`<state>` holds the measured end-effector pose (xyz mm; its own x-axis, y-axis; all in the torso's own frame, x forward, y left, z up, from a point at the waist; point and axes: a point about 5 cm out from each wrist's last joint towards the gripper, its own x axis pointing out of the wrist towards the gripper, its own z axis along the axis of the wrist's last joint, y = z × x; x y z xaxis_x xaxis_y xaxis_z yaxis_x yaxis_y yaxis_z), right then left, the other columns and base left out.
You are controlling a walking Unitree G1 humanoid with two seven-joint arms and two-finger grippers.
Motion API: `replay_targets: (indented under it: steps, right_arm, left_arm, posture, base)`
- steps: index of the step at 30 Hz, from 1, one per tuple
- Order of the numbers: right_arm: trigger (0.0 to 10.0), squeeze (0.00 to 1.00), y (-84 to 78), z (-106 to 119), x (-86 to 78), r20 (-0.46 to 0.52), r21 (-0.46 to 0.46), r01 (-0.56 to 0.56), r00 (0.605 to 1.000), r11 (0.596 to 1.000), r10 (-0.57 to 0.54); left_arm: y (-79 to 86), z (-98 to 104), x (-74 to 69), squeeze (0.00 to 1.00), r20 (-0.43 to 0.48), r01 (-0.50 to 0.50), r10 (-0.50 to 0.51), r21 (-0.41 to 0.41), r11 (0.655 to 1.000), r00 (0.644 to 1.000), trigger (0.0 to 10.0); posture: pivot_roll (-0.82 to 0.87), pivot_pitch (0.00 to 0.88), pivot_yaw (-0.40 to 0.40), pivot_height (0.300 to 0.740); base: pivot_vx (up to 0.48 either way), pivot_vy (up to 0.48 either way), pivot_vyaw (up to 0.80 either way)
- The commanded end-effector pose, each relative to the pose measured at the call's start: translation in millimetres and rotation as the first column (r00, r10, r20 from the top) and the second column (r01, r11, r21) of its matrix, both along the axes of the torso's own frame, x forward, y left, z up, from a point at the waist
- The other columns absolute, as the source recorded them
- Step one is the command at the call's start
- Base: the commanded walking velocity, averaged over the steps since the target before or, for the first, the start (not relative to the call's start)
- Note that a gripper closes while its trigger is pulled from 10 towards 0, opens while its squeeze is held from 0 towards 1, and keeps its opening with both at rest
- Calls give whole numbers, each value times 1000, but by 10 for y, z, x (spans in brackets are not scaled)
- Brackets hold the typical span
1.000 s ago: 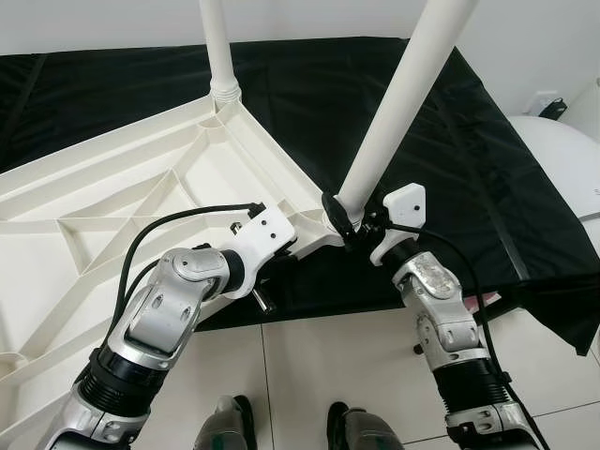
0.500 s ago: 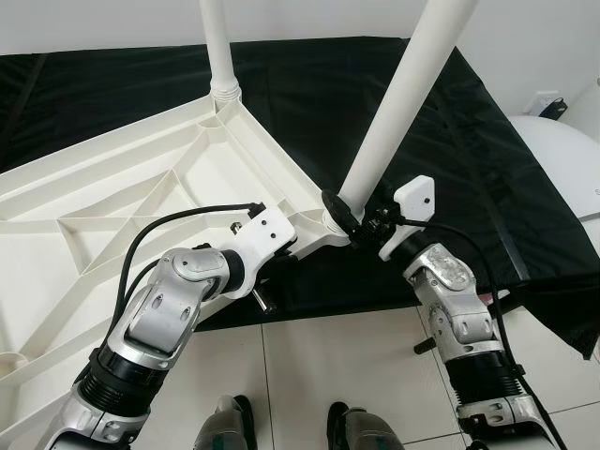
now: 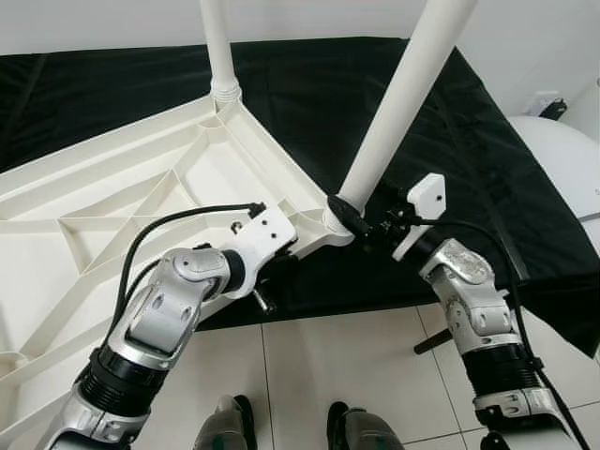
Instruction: Building children table
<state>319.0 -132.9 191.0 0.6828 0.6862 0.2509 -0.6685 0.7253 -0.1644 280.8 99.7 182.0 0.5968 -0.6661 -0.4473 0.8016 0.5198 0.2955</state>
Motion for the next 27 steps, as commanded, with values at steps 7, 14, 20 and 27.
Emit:
replay_targets:
  steps: [7, 14, 20, 27]
  right_arm:
    - [10000, 0, -43, -8, 18, -9, -13, -67, 998, 998, 67]
    - [10000, 0, -37, -5, 57, -11, -19, -103, 995, 994, 103]
    - [10000, 0, -26, 4, 88, -8, -26, -125, 992, 992, 125]
    - [10000, 0, -13, 4, 129, -11, -22, -147, 989, 989, 147]
  left_arm:
    - [-8, 18, 7, 0, 33, -25, 25, 7, 1000, 999, 10000]
    - [2, 22, 4, 0, 31, -31, 31, 7, 999, 999, 10000]
    - [9, 29, 2, 0, 31, -34, 34, 7, 999, 999, 10000]
    - [11, 36, 4, 0, 32, -35, 34, 6, 999, 999, 10000]
  posture:
    - [-80, 183, -7, 740]
    - [-76, 187, -7, 740]
    - [-68, 191, -8, 740]
    - [-65, 193, -6, 740]
  base:
    - [0, 0, 0]
    - [0, 0, 0]
    - [0, 0, 0]
    - [0, 0, 0]
